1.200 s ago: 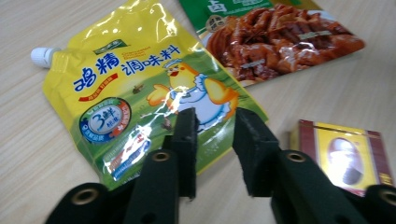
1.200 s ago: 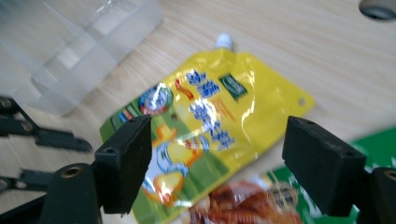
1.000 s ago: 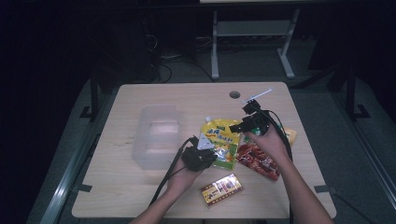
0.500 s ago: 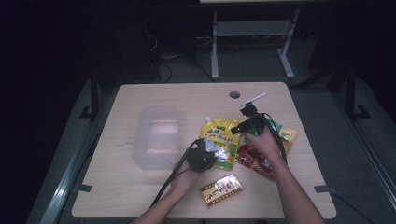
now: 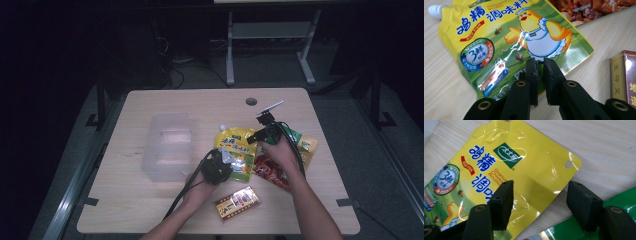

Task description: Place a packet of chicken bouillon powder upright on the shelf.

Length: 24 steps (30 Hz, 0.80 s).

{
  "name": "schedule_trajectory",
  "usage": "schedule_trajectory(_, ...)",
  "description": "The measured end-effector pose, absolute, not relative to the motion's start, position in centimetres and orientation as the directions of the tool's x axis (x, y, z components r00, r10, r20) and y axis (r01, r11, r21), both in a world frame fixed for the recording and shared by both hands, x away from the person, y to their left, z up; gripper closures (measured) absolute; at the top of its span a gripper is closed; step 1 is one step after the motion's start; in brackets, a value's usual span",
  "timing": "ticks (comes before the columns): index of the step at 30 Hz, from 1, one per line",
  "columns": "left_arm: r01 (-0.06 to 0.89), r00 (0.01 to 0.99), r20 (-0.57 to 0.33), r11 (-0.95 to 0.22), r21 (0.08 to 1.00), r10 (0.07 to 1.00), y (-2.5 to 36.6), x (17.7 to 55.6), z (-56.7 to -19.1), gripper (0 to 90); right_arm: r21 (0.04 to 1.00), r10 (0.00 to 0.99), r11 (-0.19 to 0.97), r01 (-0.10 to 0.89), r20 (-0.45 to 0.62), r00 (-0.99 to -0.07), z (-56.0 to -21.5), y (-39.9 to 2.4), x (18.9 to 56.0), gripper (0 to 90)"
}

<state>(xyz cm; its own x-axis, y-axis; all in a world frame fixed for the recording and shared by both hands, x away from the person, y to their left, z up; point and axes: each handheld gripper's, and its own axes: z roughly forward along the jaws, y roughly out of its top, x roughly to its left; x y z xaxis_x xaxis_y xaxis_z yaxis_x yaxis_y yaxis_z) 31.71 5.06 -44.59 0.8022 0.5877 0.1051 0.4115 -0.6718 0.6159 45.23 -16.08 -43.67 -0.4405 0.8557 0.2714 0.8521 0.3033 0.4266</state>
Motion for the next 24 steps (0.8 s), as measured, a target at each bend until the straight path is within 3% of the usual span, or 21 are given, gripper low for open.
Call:
schedule_trajectory(15,0.407,0.804,0.109,-0.675,0.615,0.584,5.00,31.78,-44.66,81.8,0.414,0.845,0.277,0.867,0.324,-0.425,-44.40,-16.03,45.39,44.0)
schedule_trajectory(24,0.404,0.806,0.112,-0.679,0.614,0.581,4.90,31.80,-44.69,81.6,0.410,0.798,0.307,0.859,0.381,-0.467,-44.42,-15.73,45.27,57.3)
